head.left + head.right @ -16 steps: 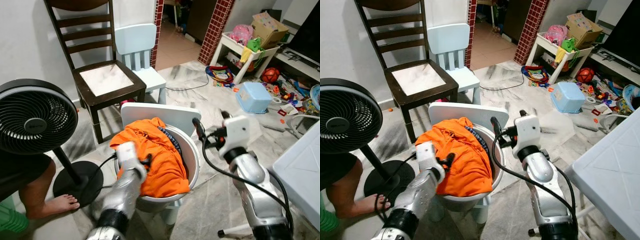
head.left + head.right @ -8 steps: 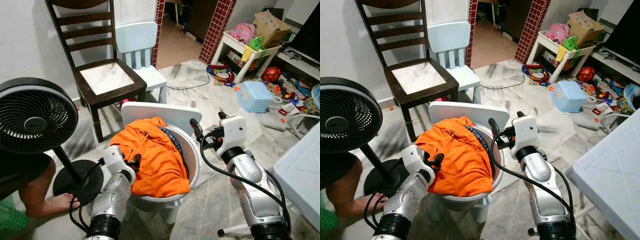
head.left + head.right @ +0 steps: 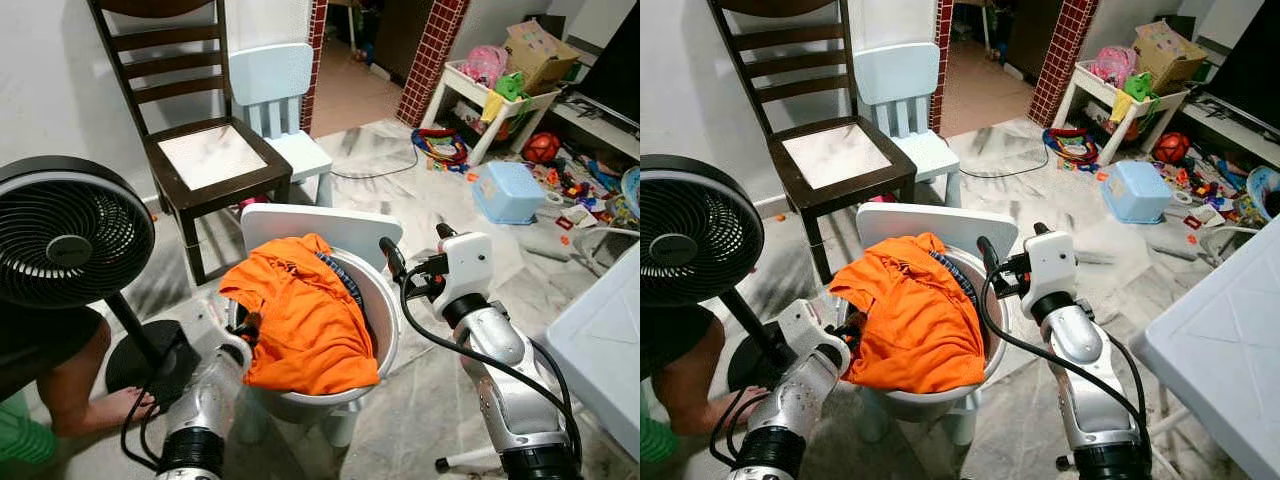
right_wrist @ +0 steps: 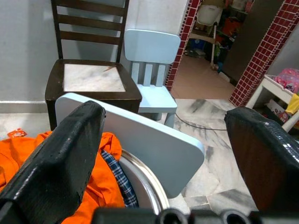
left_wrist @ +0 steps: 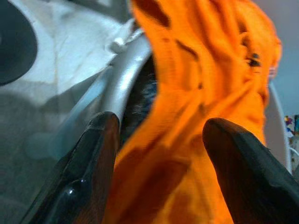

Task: Hang hanger

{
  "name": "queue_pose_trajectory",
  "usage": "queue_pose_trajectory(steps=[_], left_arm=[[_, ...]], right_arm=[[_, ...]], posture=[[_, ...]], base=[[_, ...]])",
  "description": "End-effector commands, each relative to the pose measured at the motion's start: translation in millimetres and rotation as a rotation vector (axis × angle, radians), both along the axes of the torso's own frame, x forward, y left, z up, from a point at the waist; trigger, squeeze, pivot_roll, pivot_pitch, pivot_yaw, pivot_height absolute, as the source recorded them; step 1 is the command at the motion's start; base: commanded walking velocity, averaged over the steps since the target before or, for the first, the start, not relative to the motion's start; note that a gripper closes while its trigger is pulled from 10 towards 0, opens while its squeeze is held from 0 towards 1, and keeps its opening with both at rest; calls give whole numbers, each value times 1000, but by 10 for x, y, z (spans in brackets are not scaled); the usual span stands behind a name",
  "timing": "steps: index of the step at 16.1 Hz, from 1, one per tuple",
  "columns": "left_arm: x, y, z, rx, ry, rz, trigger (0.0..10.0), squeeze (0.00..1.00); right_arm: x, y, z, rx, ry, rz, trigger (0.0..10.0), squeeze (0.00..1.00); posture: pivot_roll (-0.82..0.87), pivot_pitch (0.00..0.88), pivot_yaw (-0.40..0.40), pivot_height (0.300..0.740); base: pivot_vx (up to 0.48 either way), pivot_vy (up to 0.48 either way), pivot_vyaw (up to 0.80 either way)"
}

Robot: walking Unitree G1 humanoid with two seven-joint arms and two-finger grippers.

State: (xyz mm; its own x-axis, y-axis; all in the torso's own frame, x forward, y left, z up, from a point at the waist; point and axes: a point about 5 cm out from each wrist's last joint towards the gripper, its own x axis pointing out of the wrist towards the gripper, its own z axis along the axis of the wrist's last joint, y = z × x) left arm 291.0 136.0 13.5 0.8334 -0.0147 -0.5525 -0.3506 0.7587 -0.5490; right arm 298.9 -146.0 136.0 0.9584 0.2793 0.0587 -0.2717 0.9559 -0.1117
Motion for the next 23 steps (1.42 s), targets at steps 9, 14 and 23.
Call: queue_pose_trajectory(steps=[9, 14, 23], left_arm=[[94, -418, 40, -41, 31, -237, 10000, 0], [-16, -435, 83, -68, 59, -236, 10000, 0], [-220, -424, 87, -137, 105, -164, 0, 0]], right_arm=[[-11, 41, 28, -4, -15, 8, 10000, 0], [1, 50, 32, -4, -14, 13, 10000, 0], [39, 54, 47, -6, -21, 24, 10000, 0]], posture=[[-71, 81, -114, 740], [-66, 83, -117, 740], [-50, 73, -124, 740]], base=[[0, 0, 0], [0, 0, 0], [0, 0, 0]])
